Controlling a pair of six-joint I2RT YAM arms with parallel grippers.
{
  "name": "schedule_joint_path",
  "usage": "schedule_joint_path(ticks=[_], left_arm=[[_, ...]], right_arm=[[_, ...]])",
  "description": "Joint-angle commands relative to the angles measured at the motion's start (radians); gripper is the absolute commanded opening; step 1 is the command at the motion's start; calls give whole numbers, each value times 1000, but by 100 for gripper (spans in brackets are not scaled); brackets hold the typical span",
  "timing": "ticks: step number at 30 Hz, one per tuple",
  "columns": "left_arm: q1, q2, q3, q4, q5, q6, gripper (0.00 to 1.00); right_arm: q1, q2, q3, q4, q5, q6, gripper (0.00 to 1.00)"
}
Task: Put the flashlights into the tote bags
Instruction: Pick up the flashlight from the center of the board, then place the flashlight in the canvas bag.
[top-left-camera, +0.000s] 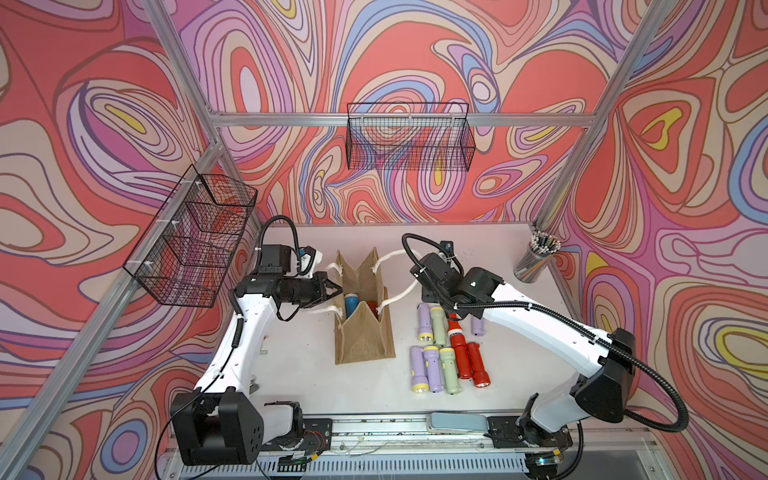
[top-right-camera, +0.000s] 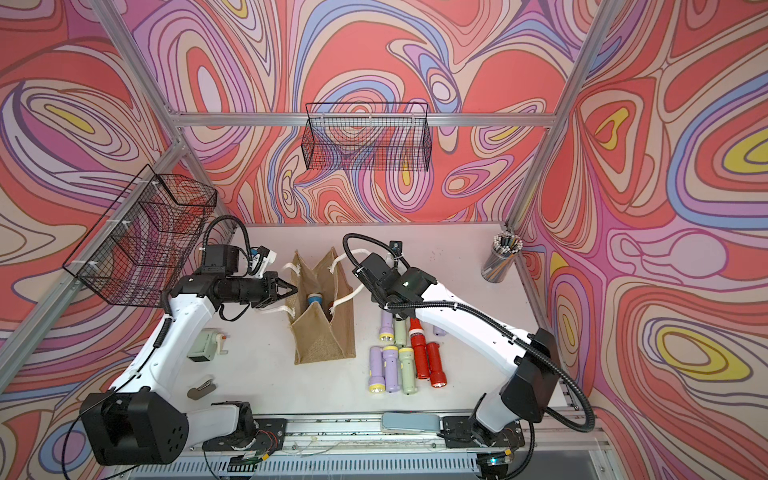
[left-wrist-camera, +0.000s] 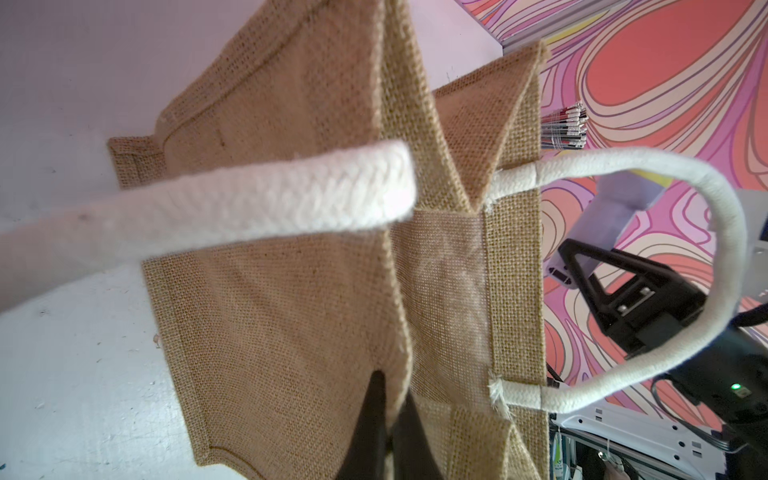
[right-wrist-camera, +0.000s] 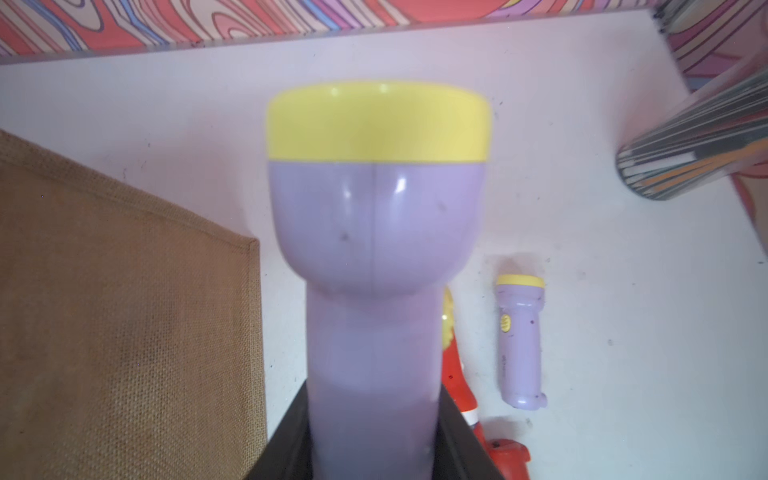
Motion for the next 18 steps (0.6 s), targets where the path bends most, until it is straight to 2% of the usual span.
schedule_joint_path(ticks=[1,4,7,10,14,18], left_arm=[[-28,-9,-4,23,58,17,5],[-41,-13,-4,33,85,12,5],[-42,-29,-4,37,59,6,5],[-41,-27,-1,38,71,9,5],[-41,-6,-2,45,95,-1,5],[-43,-1,-5,50,95,-16,5]], right_arm=[[-8,-71,67,-86,142,0,20],[-7,-117,93,-102,189,4,20],[-15,-171,90,-113,246,1,20],[-22,-211,83,-88,260,-28,20],[-22,-214,79,29,166,-115,20],[-21,-142,110,174,-8,-206,19]])
